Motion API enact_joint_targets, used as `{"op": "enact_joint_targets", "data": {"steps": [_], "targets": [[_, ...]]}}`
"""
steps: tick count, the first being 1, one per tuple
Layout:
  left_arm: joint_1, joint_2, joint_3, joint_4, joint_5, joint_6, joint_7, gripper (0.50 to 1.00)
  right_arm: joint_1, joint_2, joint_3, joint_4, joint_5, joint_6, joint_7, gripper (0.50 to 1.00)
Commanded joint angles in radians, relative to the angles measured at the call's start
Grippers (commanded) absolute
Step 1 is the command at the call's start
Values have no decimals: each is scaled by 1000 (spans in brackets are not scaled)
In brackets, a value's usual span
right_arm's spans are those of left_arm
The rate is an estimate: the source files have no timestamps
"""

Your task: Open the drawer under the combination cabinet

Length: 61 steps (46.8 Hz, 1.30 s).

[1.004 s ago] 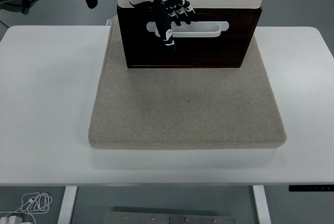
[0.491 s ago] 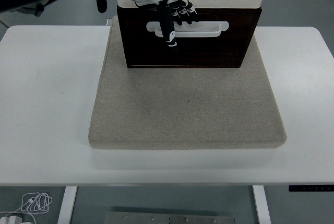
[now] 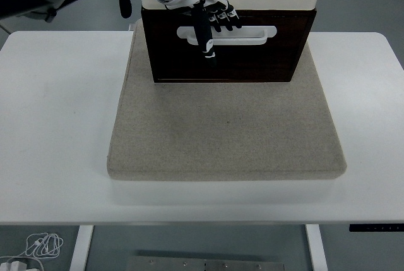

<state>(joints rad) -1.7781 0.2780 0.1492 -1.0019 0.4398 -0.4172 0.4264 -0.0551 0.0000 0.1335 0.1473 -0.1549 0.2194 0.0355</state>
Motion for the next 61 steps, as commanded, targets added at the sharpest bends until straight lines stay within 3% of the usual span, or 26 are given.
{"op": "enact_joint_targets", "data": {"steps": [1,61], "targets": [[0,-2,1,0,0,1,0,1000,0,0,0,0,0,0,0,926],[35,-76,0,88,2,1,2,1000,0,0,0,0,0,0,0,926]]}}
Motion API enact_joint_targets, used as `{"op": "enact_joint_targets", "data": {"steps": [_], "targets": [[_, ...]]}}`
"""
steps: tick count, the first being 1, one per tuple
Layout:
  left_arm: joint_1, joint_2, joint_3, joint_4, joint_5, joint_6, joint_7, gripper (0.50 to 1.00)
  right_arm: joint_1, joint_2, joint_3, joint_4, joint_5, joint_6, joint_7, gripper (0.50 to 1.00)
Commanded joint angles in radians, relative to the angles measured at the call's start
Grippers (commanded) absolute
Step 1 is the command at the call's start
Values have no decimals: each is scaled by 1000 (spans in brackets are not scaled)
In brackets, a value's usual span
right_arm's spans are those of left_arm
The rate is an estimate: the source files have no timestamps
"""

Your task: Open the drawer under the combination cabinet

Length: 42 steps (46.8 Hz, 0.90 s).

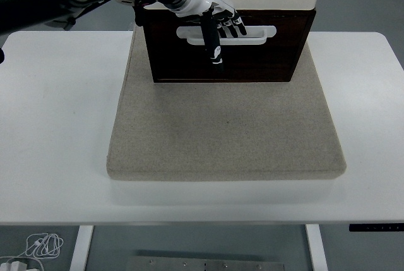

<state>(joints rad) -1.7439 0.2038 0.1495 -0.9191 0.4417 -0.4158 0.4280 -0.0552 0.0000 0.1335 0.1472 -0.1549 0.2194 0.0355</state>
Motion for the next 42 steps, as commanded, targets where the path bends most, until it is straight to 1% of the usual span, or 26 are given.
{"op": "enact_joint_targets", "data": {"steps": [1,33,42], "targets": [[1,-1,-1,5,0,0,-2,1000,0,0,0,0,0,0,0,926],[23,-9,-1,6,3,0,-2,1000,0,0,0,0,0,0,0,926],[21,-9,-7,19,-1,-14,-3,1000,0,0,0,0,0,0,0,926]]}}
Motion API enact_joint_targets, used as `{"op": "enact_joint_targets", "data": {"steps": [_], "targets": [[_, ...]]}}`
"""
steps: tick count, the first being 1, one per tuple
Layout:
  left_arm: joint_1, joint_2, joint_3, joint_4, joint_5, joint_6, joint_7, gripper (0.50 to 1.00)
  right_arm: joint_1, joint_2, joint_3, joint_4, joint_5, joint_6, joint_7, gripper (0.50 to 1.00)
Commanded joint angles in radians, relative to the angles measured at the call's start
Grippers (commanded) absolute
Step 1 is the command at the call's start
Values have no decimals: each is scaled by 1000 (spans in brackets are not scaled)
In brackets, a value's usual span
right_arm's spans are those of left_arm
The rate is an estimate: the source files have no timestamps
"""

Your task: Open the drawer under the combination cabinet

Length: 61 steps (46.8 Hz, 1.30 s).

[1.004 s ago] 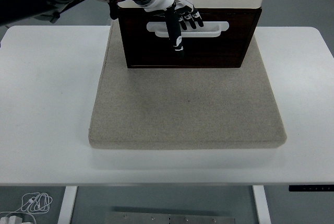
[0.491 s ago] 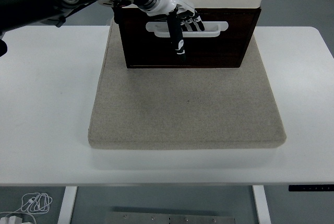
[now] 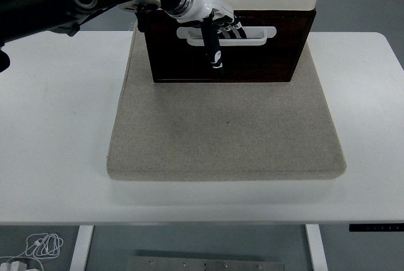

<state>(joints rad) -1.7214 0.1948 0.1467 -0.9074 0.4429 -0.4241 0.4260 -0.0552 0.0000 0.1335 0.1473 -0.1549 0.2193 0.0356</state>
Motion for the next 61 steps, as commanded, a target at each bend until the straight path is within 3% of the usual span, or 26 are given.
{"op": "enact_joint_targets", "data": {"steps": [1,30,61], "targets": [[-1,0,-9,9,-3,-7,-1,1000,0,0,0,0,0,0,1,926],[3,17,-95,7,-3,-125,-3,1000,0,0,0,0,0,0,0,926],[6,23,-121,-4,-3,-145,-3,1000,0,0,0,0,0,0,0,926]]}}
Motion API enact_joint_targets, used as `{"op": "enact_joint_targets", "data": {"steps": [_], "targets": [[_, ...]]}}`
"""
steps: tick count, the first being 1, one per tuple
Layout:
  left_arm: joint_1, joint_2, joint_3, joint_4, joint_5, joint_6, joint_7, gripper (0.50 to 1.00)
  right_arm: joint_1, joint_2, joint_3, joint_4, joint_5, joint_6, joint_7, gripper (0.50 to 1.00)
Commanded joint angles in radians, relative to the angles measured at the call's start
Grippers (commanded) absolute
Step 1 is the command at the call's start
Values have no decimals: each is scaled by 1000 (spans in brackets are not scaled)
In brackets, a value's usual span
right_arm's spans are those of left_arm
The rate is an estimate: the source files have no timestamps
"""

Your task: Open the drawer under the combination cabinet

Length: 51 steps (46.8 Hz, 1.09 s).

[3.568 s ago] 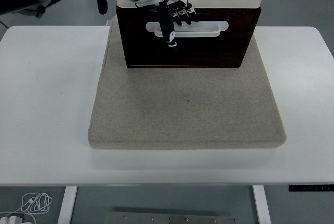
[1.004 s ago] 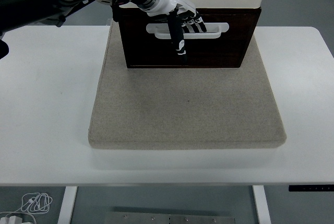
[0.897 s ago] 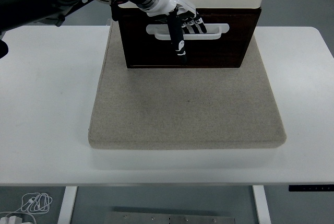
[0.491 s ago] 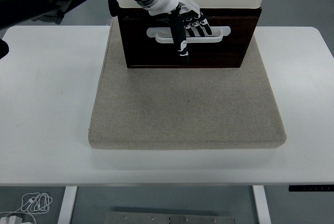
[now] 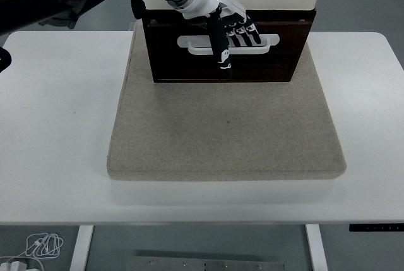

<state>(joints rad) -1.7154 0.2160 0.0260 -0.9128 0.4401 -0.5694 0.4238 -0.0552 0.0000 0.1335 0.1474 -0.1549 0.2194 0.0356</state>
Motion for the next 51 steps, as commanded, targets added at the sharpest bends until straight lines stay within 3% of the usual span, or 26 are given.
{"op": "enact_joint_targets", "data": {"steps": [1,26,51], "targets": [[2,3,0,2,0,0,1,1000,0,0,0,0,0,0,0,926],[7,6,2,5,2,14,1,1000,0,0,0,0,0,0,0,926],[7,10,3,0,0,-12,3,1000,0,0,0,0,0,0,0,926]]}}
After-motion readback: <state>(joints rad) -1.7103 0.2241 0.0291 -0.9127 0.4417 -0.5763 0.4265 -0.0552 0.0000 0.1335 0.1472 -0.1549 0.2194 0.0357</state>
